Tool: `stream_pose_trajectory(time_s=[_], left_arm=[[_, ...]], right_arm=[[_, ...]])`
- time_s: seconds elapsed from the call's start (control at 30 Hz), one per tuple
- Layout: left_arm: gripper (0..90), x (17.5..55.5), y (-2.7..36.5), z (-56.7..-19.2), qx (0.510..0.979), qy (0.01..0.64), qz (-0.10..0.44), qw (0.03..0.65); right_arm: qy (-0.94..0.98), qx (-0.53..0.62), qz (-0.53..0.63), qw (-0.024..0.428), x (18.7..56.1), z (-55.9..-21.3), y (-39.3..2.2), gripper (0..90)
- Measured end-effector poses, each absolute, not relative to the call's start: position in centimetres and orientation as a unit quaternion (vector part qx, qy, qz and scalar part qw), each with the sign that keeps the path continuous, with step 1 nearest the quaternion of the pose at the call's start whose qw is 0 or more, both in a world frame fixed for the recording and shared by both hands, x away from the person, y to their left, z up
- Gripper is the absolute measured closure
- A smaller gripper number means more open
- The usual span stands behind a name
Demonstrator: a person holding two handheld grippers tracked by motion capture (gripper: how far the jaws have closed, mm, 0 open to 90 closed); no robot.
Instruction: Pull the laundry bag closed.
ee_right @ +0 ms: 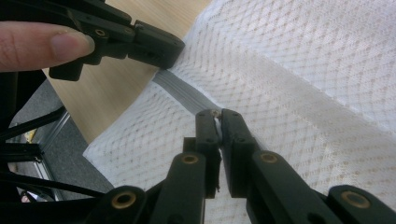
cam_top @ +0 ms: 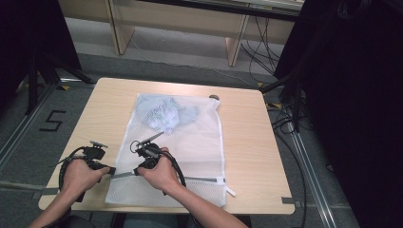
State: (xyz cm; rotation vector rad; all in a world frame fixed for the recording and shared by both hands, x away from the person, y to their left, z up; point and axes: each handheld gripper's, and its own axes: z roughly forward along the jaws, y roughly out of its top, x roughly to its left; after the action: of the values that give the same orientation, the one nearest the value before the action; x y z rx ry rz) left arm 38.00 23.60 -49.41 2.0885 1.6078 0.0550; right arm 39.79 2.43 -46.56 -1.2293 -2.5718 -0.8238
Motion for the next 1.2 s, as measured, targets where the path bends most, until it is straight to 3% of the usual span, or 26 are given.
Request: stream_pose_trajectory(time_s=[1.2], left_arm=[[89.9,38.0,23.6,-49.4,0.763,0.595,0.015,0.253]], right_arm=[[-0.864,-0.412,-0.278,0.082,39.8,-46.2,0.1,87.1]])
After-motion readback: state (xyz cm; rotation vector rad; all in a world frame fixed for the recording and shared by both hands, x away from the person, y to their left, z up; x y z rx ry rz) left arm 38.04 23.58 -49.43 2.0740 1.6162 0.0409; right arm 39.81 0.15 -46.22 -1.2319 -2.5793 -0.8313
